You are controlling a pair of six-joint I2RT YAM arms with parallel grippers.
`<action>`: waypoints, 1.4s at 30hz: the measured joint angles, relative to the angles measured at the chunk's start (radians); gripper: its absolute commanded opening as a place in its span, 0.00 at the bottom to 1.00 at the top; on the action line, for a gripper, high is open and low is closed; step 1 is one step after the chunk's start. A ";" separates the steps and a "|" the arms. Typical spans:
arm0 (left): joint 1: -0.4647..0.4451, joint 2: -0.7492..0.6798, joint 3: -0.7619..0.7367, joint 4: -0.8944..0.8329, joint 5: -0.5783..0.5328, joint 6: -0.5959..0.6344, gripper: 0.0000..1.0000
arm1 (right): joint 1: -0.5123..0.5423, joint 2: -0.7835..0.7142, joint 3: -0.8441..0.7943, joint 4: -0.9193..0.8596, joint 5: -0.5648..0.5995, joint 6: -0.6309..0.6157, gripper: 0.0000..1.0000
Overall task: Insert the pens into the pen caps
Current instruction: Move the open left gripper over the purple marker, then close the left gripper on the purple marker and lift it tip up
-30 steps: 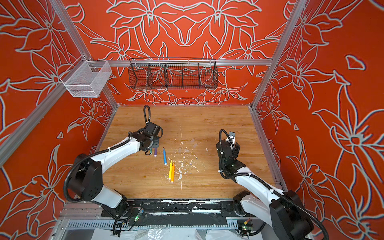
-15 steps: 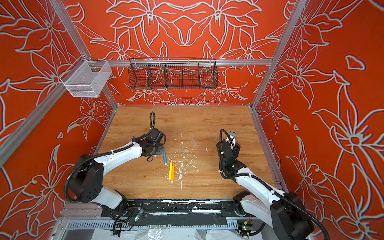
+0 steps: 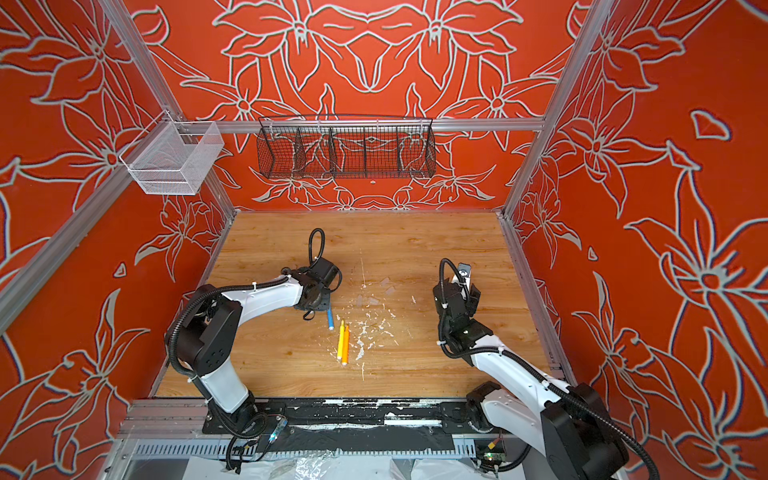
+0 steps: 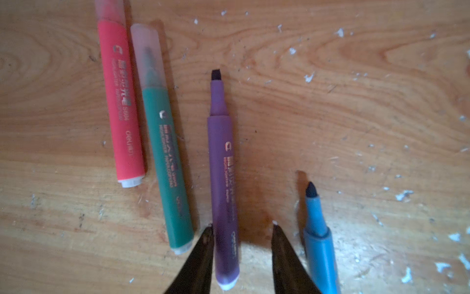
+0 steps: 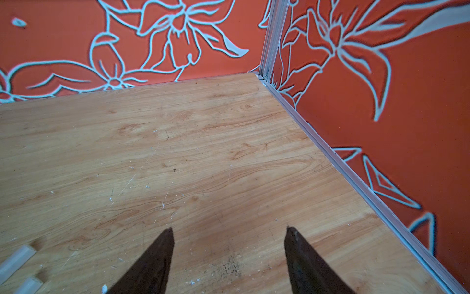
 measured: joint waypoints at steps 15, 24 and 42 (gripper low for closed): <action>0.053 0.026 0.000 0.027 0.029 -0.018 0.33 | 0.000 -0.002 0.000 0.000 -0.001 0.000 0.71; 0.067 0.029 0.000 0.056 0.061 -0.023 0.25 | 0.000 -0.002 0.000 0.000 -0.002 0.000 0.71; 0.097 0.031 -0.019 0.143 0.129 -0.041 0.16 | 0.000 -0.007 0.000 0.000 -0.006 -0.001 0.71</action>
